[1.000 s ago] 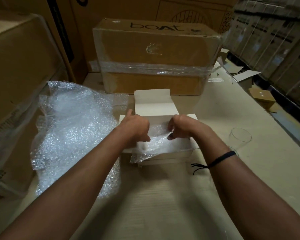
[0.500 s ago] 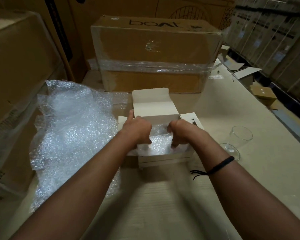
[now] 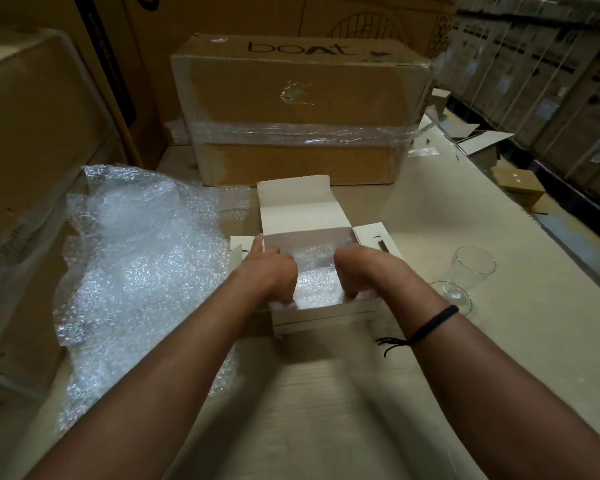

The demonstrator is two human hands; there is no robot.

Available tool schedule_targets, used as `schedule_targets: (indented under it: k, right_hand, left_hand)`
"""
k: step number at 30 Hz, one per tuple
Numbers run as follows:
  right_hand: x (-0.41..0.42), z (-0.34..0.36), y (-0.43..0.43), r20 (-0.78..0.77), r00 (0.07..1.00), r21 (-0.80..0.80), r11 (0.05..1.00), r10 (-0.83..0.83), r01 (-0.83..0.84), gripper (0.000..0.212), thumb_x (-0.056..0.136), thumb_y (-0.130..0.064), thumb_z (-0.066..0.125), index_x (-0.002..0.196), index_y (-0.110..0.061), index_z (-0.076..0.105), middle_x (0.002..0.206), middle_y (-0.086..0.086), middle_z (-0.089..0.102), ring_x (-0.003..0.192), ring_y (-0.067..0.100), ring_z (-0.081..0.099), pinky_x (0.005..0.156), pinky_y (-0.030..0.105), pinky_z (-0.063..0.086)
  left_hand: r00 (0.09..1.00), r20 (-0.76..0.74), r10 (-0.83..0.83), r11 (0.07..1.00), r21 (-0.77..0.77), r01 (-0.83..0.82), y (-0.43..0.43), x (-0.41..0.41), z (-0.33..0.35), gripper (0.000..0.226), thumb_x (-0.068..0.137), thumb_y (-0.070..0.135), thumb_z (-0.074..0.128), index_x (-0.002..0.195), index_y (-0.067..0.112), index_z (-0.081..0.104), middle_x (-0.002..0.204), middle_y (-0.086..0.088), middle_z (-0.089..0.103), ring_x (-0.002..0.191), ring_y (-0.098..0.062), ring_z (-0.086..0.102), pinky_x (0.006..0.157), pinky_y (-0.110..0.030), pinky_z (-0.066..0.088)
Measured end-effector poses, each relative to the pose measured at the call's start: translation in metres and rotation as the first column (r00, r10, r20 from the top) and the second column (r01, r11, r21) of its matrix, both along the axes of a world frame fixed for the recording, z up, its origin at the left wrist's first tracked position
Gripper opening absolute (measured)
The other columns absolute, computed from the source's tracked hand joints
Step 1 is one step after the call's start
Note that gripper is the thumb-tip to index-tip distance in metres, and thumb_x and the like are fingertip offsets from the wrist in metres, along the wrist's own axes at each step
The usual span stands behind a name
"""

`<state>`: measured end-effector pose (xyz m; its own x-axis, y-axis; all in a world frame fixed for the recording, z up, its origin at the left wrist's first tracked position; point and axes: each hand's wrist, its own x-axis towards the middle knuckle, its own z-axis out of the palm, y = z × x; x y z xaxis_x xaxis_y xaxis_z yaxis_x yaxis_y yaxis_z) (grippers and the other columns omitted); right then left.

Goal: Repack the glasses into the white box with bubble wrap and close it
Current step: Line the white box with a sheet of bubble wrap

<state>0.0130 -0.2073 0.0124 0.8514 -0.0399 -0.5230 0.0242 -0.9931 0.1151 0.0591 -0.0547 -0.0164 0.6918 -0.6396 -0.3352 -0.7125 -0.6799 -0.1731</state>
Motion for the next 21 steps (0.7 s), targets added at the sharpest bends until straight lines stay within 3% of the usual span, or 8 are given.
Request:
schedule_targets:
  k: [3,5,9,13,17,19,21]
  right_hand:
    - [0.008,0.010,-0.009,0.214,0.973,0.094,0.993,-0.091,0.073,0.040,0.080,-0.021,0.078,0.114,-0.005,0.064,0.108,0.009,0.066,0.092,0.026,0.063,0.083,0.032,0.053]
    - [0.011,0.009,-0.009,0.285,0.949,0.171,0.981,-0.136,0.090,0.044,0.078,-0.013,0.078,0.118,-0.005,0.061,0.114,0.012,0.063,0.098,0.028,0.062,0.085,0.032,0.054]
    - [0.010,-0.011,0.002,0.138,0.984,0.169,0.981,-0.115,0.091,0.056,0.075,-0.011,0.080,0.126,-0.005,0.057,0.126,0.012,0.060,0.108,0.025,0.062,0.089,0.029,0.052]
    - [0.005,-0.020,0.008,0.095,0.994,0.135,0.990,-0.051,0.038,0.060,0.078,-0.010,0.076,0.132,-0.002,0.049,0.131,0.013,0.055,0.117,0.025,0.057,0.098,0.029,0.048]
    - [0.005,-0.006,0.005,0.164,0.981,0.130,0.988,-0.105,0.084,0.048,0.079,-0.012,0.075,0.122,-0.004,0.056,0.120,0.013,0.061,0.106,0.028,0.061,0.083,0.032,0.052]
    - [0.003,0.005,0.002,0.161,0.979,0.094,0.990,-0.123,0.108,0.037,0.081,-0.018,0.076,0.110,-0.004,0.059,0.110,0.011,0.065,0.096,0.028,0.063,0.075,0.031,0.050]
    - [-0.001,0.011,0.002,0.096,0.991,0.016,0.996,-0.092,0.090,0.024,0.083,-0.020,0.074,0.091,-0.004,0.059,0.096,0.008,0.068,0.082,0.025,0.060,0.067,0.030,0.048]
  left_hand:
    - [0.989,-0.103,0.107,0.991,-0.064,-0.114,0.004,0.006,0.014,0.055,0.081,0.072,0.050,0.098,0.026,0.073,0.137,0.000,0.054,0.138,-0.025,0.030,0.110,-0.062,-0.007]
    - [0.989,-0.074,0.124,0.992,0.005,-0.124,0.002,0.003,0.014,0.064,0.075,0.079,0.049,0.104,0.026,0.071,0.133,0.000,0.056,0.137,-0.026,0.029,0.109,-0.063,-0.007]
    - [0.990,0.041,0.132,0.977,0.161,-0.137,-0.006,-0.008,-0.003,0.067,0.077,0.073,0.054,0.126,0.028,0.058,0.143,-0.006,0.046,0.142,-0.033,0.021,0.107,-0.068,-0.013]
    - [0.984,0.148,0.099,0.978,0.167,-0.124,-0.008,-0.015,-0.009,0.056,0.081,0.060,0.058,0.126,0.025,0.059,0.141,-0.008,0.048,0.141,-0.036,0.022,0.108,-0.068,-0.013]
    - [0.989,0.121,0.085,0.996,-0.007,-0.085,0.000,-0.012,0.001,0.058,0.078,0.070,0.056,0.116,0.027,0.063,0.133,-0.004,0.054,0.135,-0.030,0.034,0.108,-0.066,-0.009]
    - [0.993,0.088,0.080,0.990,-0.127,-0.069,0.006,-0.011,0.016,0.038,0.083,0.060,0.059,0.104,0.030,0.067,0.127,0.001,0.058,0.129,-0.027,0.039,0.110,-0.064,0.000]
    - [0.997,-0.042,0.065,0.976,-0.208,-0.072,0.008,-0.011,0.029,0.018,0.087,0.044,0.064,0.097,0.031,0.071,0.115,0.008,0.064,0.121,-0.020,0.046,0.110,-0.057,0.009]
